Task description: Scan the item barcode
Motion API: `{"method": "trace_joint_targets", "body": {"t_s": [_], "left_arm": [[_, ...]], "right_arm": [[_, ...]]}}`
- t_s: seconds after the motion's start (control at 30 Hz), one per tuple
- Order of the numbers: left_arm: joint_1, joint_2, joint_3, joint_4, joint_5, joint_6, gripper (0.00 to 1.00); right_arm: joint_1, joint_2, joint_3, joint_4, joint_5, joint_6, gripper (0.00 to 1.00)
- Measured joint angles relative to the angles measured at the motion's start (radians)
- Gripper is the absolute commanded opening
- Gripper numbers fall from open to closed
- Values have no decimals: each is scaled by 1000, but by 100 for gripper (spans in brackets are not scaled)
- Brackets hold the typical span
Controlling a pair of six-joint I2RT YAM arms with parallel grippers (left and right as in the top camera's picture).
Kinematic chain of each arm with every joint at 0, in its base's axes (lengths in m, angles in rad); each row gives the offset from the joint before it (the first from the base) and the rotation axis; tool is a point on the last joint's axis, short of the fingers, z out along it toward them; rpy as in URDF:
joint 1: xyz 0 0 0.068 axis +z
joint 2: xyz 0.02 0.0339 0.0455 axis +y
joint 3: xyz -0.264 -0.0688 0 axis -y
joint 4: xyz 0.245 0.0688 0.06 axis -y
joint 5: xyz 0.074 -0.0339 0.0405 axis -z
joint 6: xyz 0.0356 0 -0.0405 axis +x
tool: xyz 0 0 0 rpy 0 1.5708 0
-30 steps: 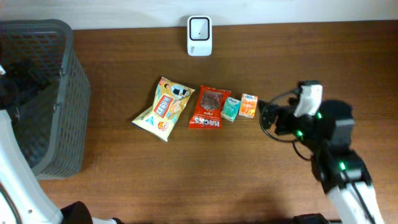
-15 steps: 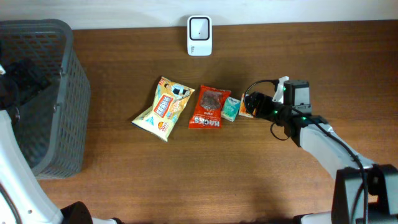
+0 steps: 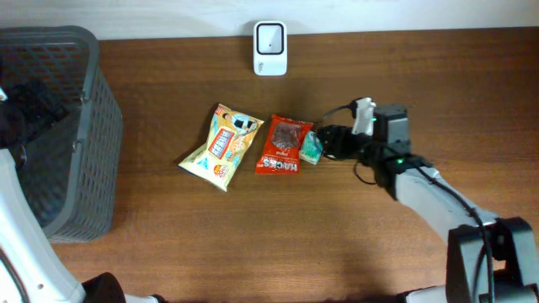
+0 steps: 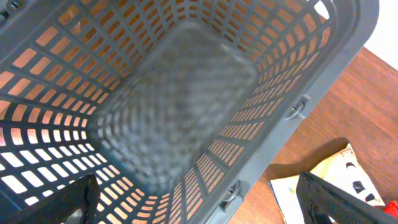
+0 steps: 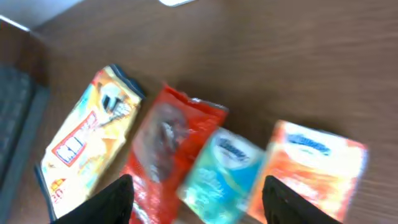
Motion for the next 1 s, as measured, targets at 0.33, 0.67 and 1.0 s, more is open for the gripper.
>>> {"method": "trace_joint_targets", "body": {"t_s": [0.33, 0.67, 1.0], "left_arm": [[0, 0, 0, 0, 0, 0, 99], [0, 0, 0, 0, 0, 0, 99], [0, 0, 0, 0, 0, 0, 99]], "right_arm": [[212, 75, 2, 77, 235, 245, 71], [267, 212, 5, 247, 262, 131, 70], [288, 271, 14, 275, 332, -37, 41]]}}
